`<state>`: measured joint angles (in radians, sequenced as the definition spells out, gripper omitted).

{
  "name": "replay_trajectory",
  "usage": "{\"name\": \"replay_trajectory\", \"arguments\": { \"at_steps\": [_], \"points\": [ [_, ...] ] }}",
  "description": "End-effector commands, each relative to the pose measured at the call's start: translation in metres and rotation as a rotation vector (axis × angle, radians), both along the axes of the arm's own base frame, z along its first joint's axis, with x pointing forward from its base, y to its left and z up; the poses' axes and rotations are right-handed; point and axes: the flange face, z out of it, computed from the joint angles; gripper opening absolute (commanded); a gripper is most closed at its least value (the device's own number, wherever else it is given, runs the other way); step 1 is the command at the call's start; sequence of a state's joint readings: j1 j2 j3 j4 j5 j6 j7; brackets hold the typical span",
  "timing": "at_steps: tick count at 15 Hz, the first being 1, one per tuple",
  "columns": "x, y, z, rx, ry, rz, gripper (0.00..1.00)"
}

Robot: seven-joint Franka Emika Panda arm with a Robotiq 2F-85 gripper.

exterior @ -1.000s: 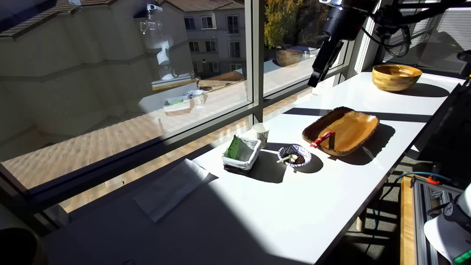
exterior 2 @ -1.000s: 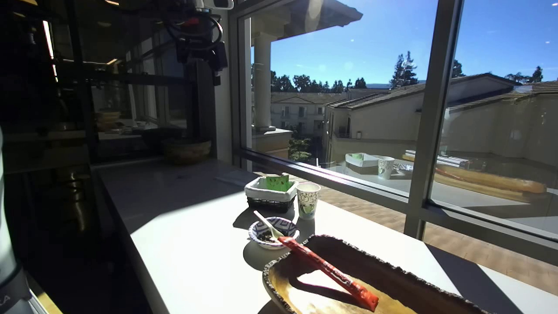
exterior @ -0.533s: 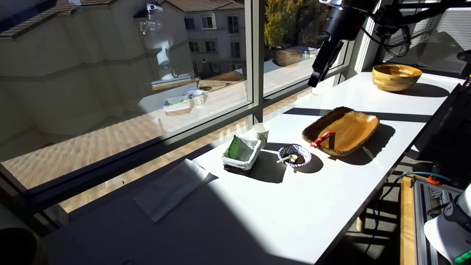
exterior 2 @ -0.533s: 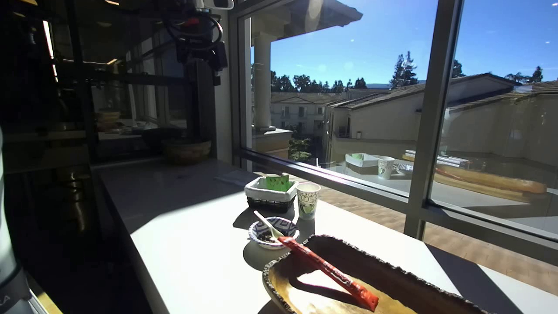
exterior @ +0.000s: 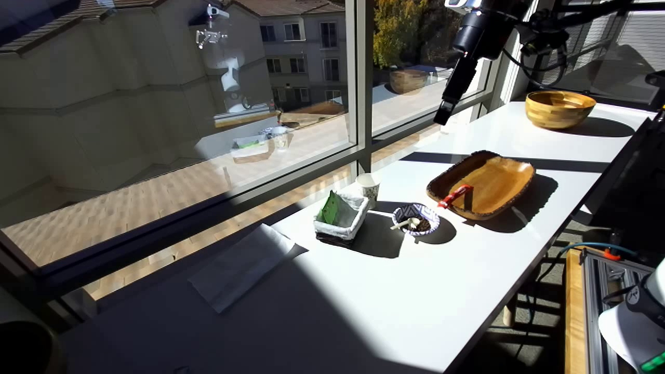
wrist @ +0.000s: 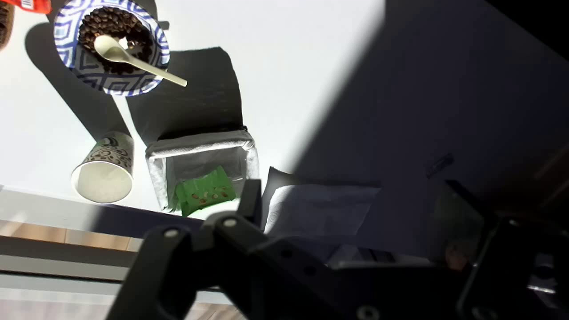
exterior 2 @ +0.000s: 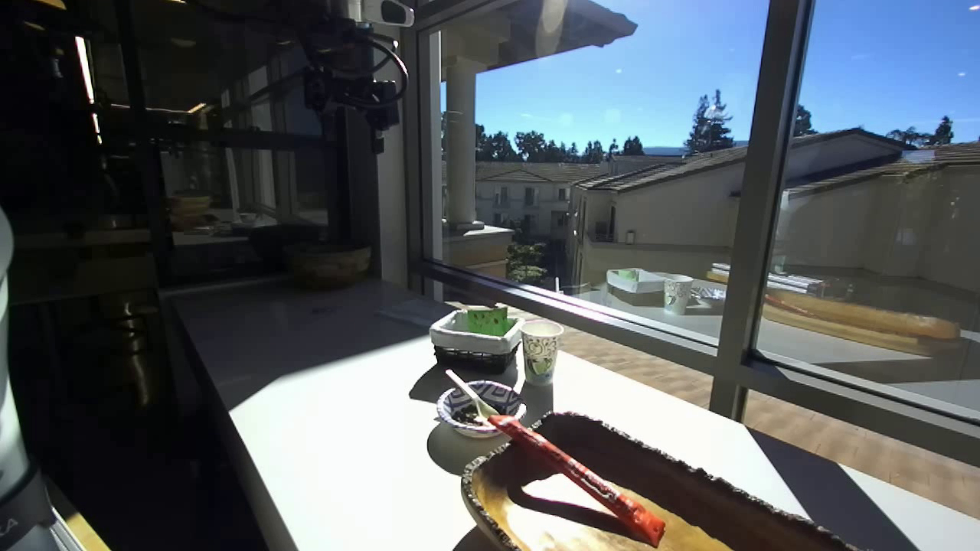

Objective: Take a scoop of the coffee grounds in the bowl using the spoon, empty them into the cup and place the spoon back

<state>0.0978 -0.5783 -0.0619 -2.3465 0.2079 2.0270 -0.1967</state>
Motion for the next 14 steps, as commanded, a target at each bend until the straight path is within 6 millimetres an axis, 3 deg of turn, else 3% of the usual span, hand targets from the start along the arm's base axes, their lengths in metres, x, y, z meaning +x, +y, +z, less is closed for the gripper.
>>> {"name": "replay_trajectory", "arguments": {
  "at_steps": [1, 6, 14],
  "points": [
    [0.018, -0.025, -0.014, 0.046, -0.003, 0.191, 1.0],
    [0.053, -0.078, -0.052, -0.019, -0.036, 0.454, 1.0],
    [0.072, -0.118, -0.127, -0.167, -0.085, 0.87, 1.0]
  ]
}}
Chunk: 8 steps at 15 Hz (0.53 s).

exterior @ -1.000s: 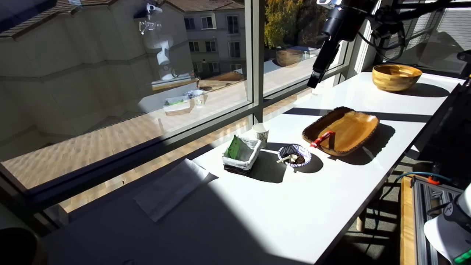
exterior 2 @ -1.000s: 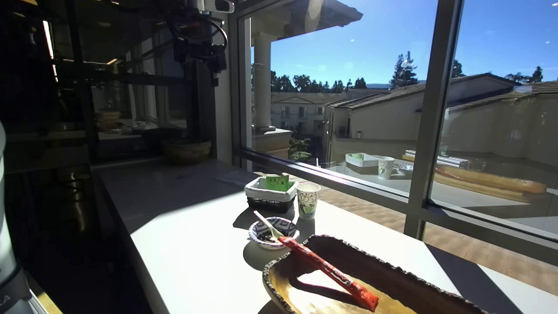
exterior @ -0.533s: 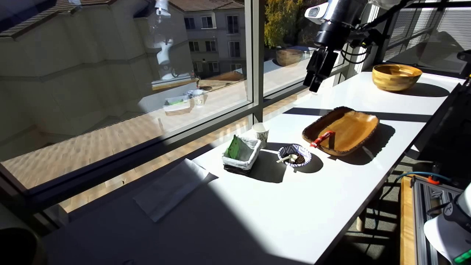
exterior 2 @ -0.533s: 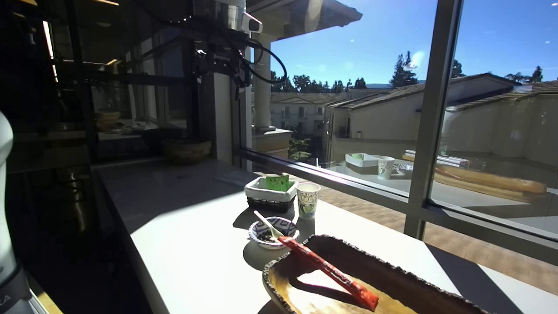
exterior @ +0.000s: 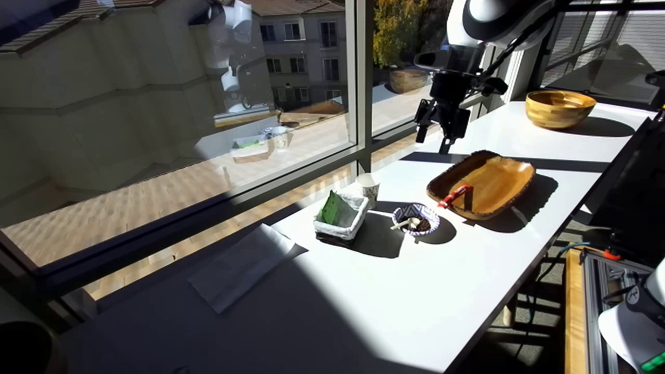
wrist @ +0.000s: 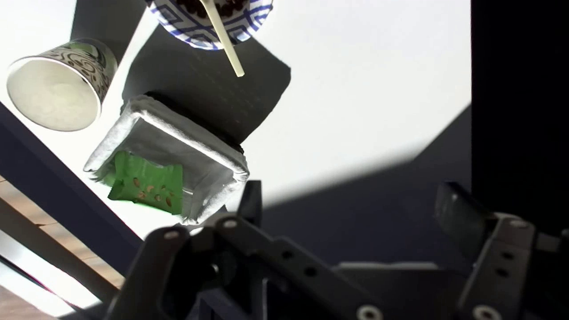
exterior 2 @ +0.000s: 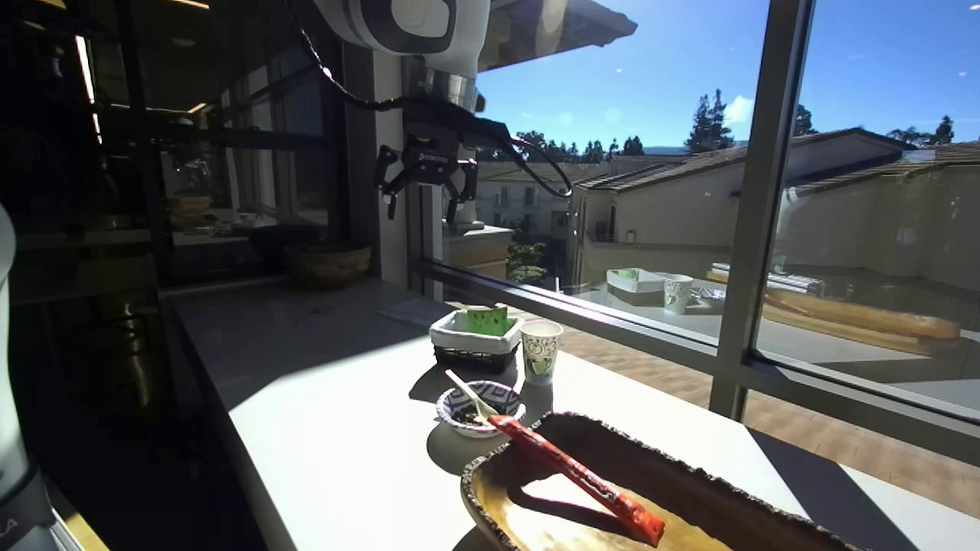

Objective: Take a scoop of the coffee grounds in the bowl using the spoon, empty them into the cup and place the spoon back

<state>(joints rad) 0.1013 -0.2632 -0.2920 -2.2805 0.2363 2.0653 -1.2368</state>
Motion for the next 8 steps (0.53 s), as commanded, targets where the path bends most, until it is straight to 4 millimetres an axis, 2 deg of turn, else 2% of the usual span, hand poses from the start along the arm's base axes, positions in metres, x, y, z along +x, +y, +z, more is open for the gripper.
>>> {"name": "replay_trajectory", "arguments": {
  "at_steps": [1, 4, 5, 8],
  "points": [
    [0.008, -0.02, -0.031, -0.066, -0.075, 0.133, 1.0],
    [0.009, -0.043, -0.063, -0.058, -0.066, 0.112, 1.0],
    [0.01, -0.032, -0.043, -0.069, -0.072, 0.107, 1.0],
    [0.009, -0.044, -0.062, -0.065, -0.044, 0.106, 1.0]
  ]
}}
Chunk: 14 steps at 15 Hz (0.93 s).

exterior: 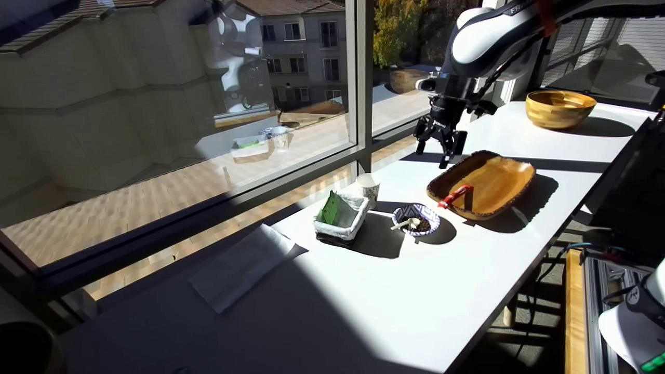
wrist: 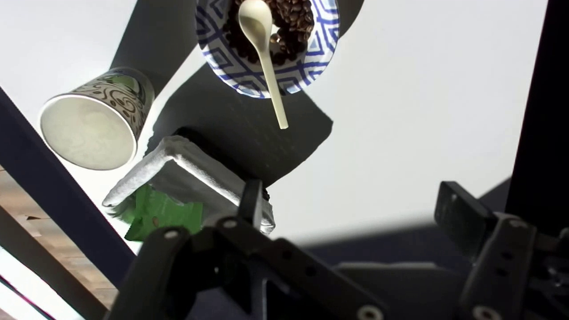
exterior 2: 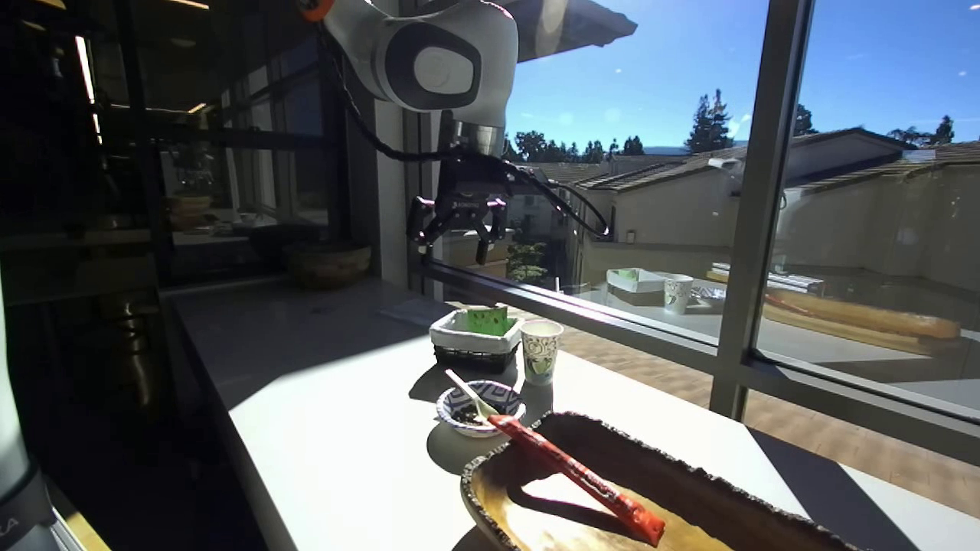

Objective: Take a scoop of the coffee grounds in the bowl using the spoon, empty them into the cup and place the spoon back

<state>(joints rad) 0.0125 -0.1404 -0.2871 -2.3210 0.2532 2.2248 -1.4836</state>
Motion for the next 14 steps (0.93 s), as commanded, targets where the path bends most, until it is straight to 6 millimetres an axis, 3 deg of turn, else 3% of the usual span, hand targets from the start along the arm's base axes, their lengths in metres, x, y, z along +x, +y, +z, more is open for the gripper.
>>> {"name": "replay_trajectory", "arguments": {
  "at_steps": [1, 7, 14],
  "points": [
    [0.0, 0.0, -0.001, 0.0, 0.002, 0.0, 1.0],
    [0.001, 0.001, 0.001, -0.001, -0.001, 0.003, 1.0],
    [0.004, -0.001, -0.05, 0.142, -0.043, 0.138, 1.0]
  ]
}}
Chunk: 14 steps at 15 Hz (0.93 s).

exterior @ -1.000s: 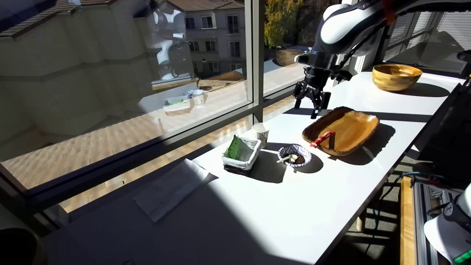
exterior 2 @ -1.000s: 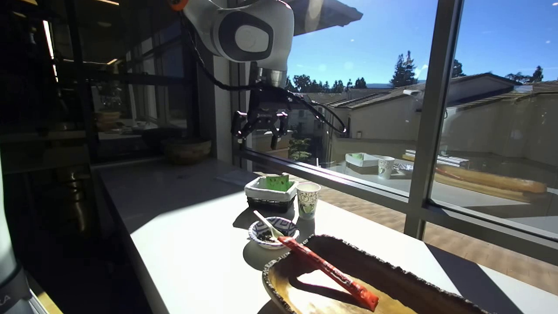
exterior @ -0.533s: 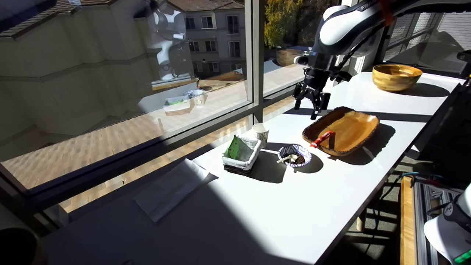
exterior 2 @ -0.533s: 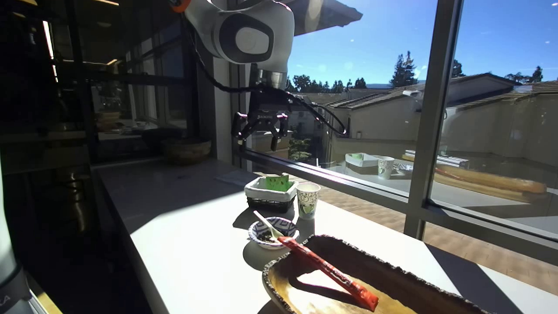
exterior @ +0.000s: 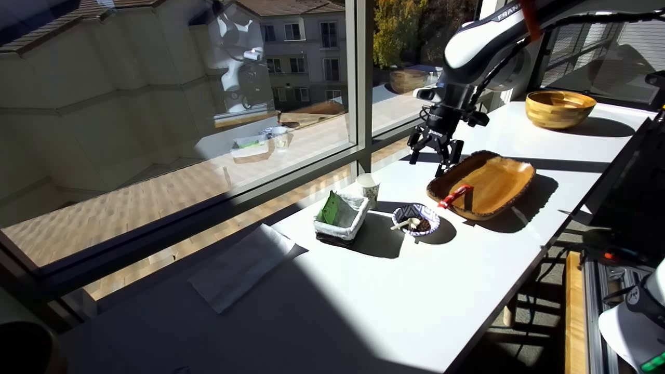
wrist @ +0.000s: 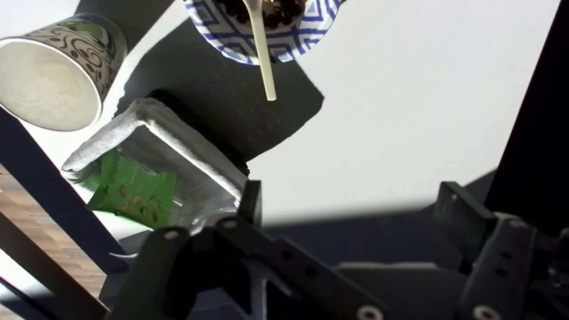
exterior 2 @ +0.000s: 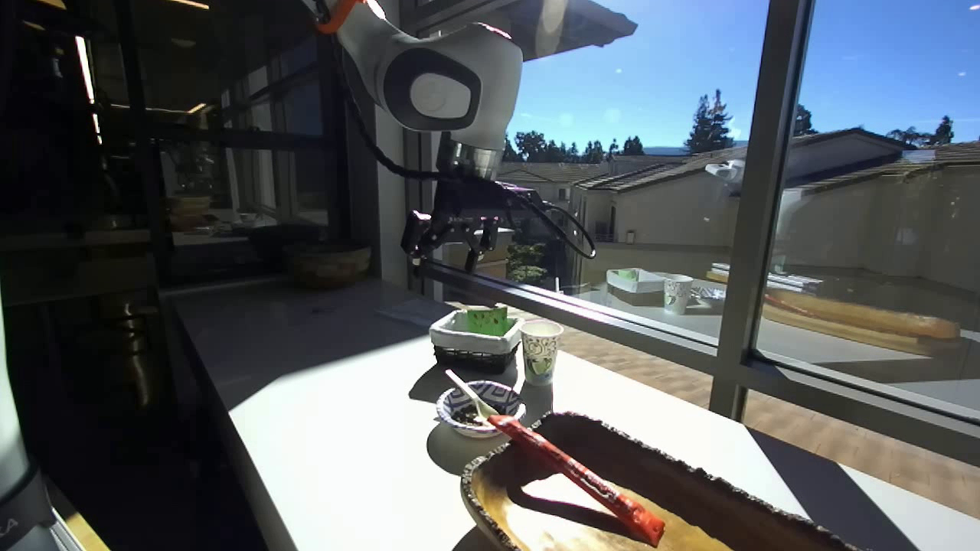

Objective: Take a scoop of the coffee grounds in the bowl using the spoon, empty them into the cup and place the spoon back

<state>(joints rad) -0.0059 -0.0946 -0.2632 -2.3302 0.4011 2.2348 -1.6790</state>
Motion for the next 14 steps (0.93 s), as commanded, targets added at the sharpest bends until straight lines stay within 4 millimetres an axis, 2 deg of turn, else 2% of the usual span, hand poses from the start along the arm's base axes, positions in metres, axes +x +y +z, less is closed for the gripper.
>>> {"name": "replay_trajectory", "arguments": {
  "at_steps": [1, 7, 14],
  "points": [
    [0.002, -0.012, -0.036, 0.07, -0.009, 0.048, 1.0],
    [0.004, -0.031, -0.092, 0.129, 0.004, 0.087, 1.0],
    [0.007, -0.043, -0.135, 0.087, 0.002, 0.079, 1.0]
  ]
}}
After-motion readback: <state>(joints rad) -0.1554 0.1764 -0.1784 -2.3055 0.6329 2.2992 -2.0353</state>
